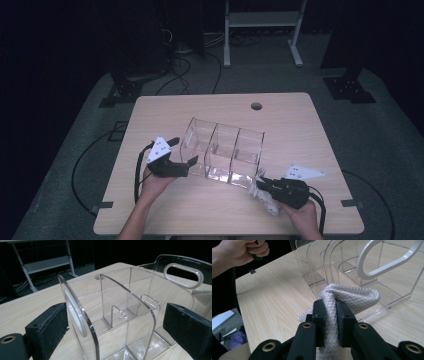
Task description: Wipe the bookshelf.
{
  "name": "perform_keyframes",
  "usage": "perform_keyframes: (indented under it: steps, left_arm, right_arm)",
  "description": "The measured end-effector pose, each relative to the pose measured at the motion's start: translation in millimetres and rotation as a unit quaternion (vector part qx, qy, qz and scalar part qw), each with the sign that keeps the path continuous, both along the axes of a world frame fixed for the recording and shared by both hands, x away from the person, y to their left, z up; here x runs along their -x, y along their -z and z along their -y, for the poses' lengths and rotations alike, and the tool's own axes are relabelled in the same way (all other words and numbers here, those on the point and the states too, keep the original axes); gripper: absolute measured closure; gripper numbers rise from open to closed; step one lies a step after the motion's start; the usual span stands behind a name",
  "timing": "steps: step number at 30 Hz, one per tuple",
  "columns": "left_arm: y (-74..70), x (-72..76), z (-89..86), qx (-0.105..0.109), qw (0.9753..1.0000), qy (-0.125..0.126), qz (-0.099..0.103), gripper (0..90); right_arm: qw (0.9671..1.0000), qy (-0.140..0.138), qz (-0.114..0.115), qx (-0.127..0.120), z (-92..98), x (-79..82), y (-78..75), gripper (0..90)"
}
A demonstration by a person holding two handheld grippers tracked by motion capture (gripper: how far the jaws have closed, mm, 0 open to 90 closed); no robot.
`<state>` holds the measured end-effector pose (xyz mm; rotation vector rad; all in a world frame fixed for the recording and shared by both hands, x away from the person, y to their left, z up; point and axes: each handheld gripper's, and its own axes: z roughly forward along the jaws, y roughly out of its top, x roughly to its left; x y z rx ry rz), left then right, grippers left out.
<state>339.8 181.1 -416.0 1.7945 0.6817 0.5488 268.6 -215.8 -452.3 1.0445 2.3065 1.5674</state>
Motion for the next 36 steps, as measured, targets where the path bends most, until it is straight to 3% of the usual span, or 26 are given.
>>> perform_keyframes:
  steps: [6,10,14,16,20,36]
  left_arm:
    - [10.3,-13.4,-2.4,-0.006,0.9995,0.002,-0.031,8.6]
    - [14.8,-19.3,-2.5,-0.001,0.9993,0.011,-0.036,13.1]
    - [19.6,-26.3,-4.4,0.017,0.9985,0.017,-0.049,15.3]
    - [21.3,-28.7,-5.9,0.021,0.9982,0.028,-0.049,21.0]
    - [22.4,-31.0,-5.5,0.030,0.9981,0.027,-0.045,23.8]
    - [22.0,-20.5,-7.2,0.025,0.9975,0.044,-0.050,33.4]
  right_arm:
    - [1.0000,0.003,-0.003,0.003,1.8,-6.6,0.9,78.3]
    - [1.0000,0.006,-0.004,0.006,2.0,-10.2,1.2,78.3]
    - [0.9999,0.004,-0.004,0.008,1.5,-12.1,0.9,78.3]
    - [1.0000,0.005,-0.003,0.008,1.8,-11.5,0.9,78.3]
    - [1.0000,0.002,-0.003,0.008,0.6,-6.8,0.9,78.3]
    - [0.9998,0.015,0.001,0.014,2.4,-14.8,0.8,78.2]
